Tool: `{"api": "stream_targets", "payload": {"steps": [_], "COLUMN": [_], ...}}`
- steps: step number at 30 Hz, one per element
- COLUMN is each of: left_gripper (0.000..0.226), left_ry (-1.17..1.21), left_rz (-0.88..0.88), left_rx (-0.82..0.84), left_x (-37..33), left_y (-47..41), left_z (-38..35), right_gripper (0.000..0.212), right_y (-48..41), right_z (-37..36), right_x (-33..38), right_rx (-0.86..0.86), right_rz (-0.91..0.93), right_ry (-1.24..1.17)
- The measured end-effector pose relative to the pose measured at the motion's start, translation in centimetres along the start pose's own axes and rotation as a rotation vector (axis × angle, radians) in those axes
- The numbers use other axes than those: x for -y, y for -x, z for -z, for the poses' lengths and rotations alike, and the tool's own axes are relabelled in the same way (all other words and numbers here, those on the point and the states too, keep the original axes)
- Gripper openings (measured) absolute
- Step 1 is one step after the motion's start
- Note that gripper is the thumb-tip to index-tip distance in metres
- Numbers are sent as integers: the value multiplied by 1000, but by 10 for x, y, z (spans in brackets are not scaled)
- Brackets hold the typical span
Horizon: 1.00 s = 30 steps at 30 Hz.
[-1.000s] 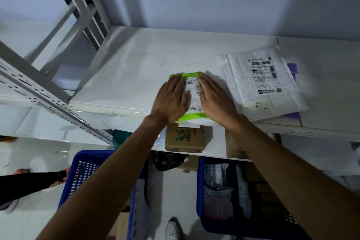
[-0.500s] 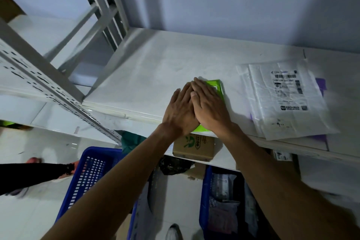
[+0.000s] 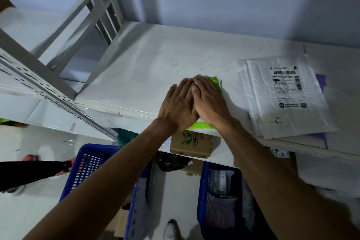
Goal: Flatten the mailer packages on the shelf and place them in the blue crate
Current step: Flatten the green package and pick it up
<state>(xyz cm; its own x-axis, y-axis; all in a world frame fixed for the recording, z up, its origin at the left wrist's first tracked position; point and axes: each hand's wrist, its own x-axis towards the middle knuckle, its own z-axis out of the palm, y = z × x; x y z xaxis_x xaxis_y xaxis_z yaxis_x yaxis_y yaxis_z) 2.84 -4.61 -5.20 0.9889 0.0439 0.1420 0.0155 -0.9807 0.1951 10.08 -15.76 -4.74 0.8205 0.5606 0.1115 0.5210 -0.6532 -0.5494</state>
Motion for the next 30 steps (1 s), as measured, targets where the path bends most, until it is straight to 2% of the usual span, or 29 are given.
{"api": "stream_targets", "payload": {"steps": [5,8,11,17,22,24,28,30], "left_gripper": [67,67,69,74,68,77,88,90], "left_ry": [1,-4,-12,-1,11,8,11,12], "left_rz": [37,37,70,108,159,121,14,29], "left_rx": [23,26,19,52,107,120,80,84], "left_x": [0,1,-2,-8,-20,-31,-39,-37], "left_y": [-3,-2,2,3,3,5,18,19], "left_z": [0,-1,-2,4,11,12,4,-2], "right_gripper": [64,60,69,70,54,55,50,49], "right_y": [6,8,16,23,18,18,31,35], "right_z": [4,5,4,6,16,21,18,13], "right_x": [-11,-11,-12,-16,-6,1,11,10], "right_rx": [7,20,3,44,144,139,47,29], "right_rz": [45,54,51,56,-103,-186,-160,-156], "right_ry": [120,171,208,264,55,-79,-357,-361]}}
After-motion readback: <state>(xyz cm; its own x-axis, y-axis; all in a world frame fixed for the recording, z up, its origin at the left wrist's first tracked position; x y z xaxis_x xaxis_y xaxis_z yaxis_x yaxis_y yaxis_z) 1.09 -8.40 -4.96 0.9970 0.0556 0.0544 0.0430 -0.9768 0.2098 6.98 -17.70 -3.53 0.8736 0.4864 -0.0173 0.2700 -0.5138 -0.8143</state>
